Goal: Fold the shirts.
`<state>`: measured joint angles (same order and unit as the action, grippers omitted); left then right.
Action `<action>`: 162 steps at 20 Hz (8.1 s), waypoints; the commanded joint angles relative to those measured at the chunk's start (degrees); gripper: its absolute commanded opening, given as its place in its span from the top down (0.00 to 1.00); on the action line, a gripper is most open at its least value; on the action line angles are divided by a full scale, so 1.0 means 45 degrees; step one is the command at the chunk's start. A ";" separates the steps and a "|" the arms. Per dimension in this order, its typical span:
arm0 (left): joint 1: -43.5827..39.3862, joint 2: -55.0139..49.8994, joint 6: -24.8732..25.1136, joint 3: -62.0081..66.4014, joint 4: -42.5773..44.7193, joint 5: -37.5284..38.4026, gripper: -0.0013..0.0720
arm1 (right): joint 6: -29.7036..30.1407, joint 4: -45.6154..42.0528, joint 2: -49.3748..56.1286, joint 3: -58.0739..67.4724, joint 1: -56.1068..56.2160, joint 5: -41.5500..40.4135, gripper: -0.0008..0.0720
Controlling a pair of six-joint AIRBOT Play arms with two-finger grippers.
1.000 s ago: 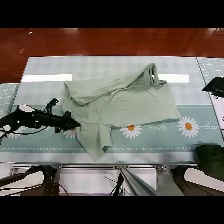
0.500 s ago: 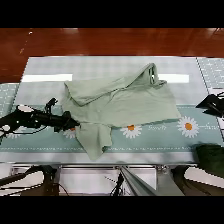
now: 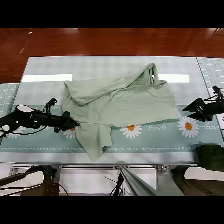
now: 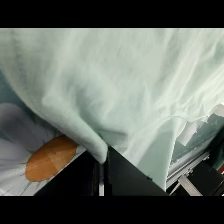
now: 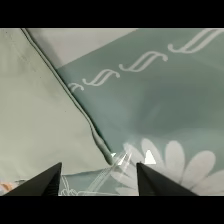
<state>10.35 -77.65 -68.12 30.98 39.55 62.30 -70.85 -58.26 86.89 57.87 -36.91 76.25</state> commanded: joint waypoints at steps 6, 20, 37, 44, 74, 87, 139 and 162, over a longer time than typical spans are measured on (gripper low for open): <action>0.0024 0.0019 0.0228 0.0165 -0.0544 0.0063 0.94 | -0.0617 0.0160 0.1316 -0.0029 0.2871 -0.0801 0.25; 0.0602 0.6591 0.0189 0.8859 -0.0597 -0.0097 0.94 | 0.0141 0.1904 -0.4896 0.6732 0.3463 -0.0675 0.97; 0.1292 1.1380 -0.2739 1.6529 0.5251 0.2307 0.95 | -0.3390 -0.3706 -1.1667 1.0404 0.3468 -0.0976 0.97; 0.1292 0.9194 -0.3463 1.5907 0.5445 0.7820 0.95 | -0.2856 -0.5989 -0.9632 1.0161 0.4643 0.3565 0.97; -0.1880 -0.2807 0.0418 1.0467 0.5022 -0.1132 0.94 | -0.2739 -0.6518 0.3235 0.8898 0.7286 -0.2550 0.97; -0.1904 -0.3521 -0.0588 0.9860 0.5867 0.2404 0.94 | -0.2929 -0.4648 0.3458 0.8884 0.6892 0.1617 0.97; -0.1564 0.1054 0.0335 -0.0364 0.0680 0.1384 0.94 | 0.0379 -0.2317 -0.1753 -0.2827 0.0238 0.0544 0.31; 0.0223 0.0476 0.0661 0.7164 0.0291 -0.0529 0.94 | -0.0573 0.2278 -0.1593 0.1277 0.4872 -0.6781 0.97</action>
<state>11.14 -72.31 -65.21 60.34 41.63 64.86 -72.95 -50.65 77.67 63.09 -17.74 56.05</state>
